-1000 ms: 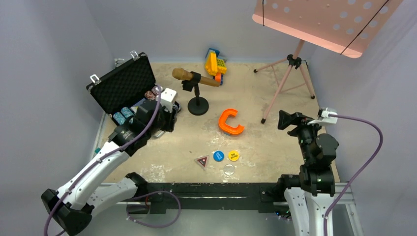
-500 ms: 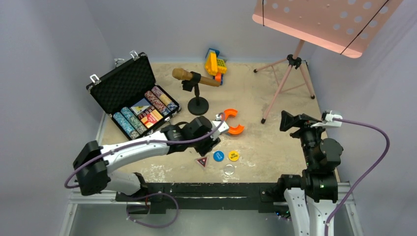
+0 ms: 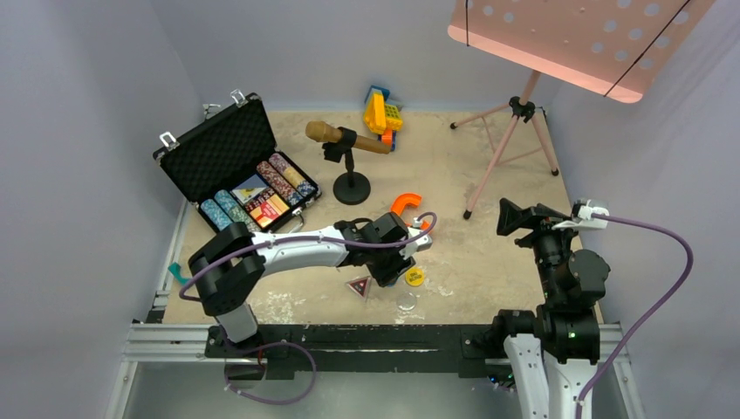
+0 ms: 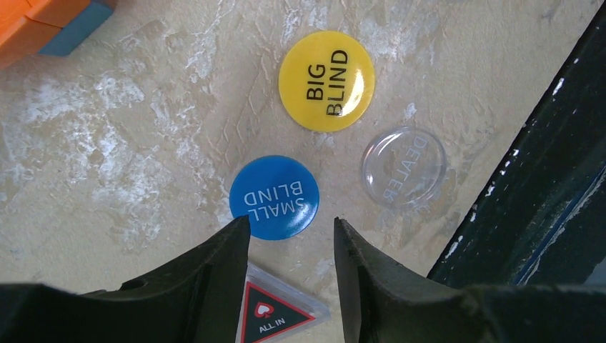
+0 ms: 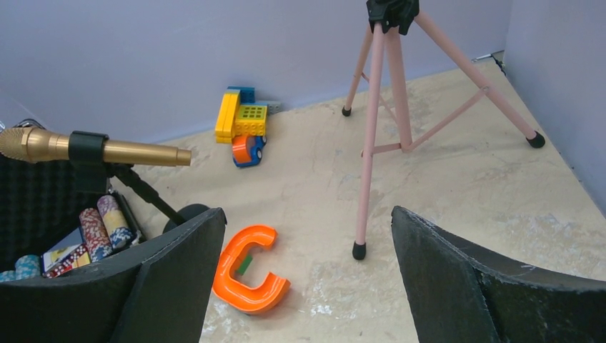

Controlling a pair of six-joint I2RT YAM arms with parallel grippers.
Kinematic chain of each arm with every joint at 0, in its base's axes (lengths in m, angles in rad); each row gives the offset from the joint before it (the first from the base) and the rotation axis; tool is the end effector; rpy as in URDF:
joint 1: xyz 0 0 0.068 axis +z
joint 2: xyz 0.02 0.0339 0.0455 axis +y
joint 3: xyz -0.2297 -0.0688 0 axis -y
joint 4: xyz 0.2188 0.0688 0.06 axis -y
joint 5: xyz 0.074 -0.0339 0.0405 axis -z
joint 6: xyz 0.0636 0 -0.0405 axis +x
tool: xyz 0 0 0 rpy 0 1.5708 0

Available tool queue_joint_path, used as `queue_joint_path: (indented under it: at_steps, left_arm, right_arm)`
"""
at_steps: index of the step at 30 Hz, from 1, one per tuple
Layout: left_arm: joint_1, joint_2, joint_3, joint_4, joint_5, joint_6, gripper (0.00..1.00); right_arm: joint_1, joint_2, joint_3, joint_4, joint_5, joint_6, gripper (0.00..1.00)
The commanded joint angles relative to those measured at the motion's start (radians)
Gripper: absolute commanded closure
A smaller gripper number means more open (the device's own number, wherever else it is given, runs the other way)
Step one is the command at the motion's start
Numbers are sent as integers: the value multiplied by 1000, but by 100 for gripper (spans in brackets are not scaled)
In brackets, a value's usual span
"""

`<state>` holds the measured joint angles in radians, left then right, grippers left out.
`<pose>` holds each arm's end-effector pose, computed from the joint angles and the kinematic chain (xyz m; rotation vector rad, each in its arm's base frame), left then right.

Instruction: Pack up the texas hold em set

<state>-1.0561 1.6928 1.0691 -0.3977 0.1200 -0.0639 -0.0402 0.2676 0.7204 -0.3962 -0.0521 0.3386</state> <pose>0.1569 -0.2929 0.1454 1.3193 2.3419 -0.5391 0.1063 -0.0010 0.3317 0.2450 1.5008 0.2783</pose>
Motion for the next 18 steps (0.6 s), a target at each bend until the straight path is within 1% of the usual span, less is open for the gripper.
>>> queue_joint_path:
  at_steps: [1, 11, 14, 18]
  left_arm:
    - [-9, 17, 47, 44, 34, -7, 48]
    - [-10, 72, 62, 28, -34, 1, 44]
    - [-10, 77, 67, 21, -74, 4, 43]
    - [-10, 76, 65, 20, -88, 4, 41]
  right_arm:
    - [-4, -6, 14, 26, -10, -6, 9]
    - [-4, -7, 11, 26, -12, -6, 9]
    - [-4, -9, 11, 26, -12, -6, 9]
    - [-4, -10, 11, 26, -12, -6, 9]
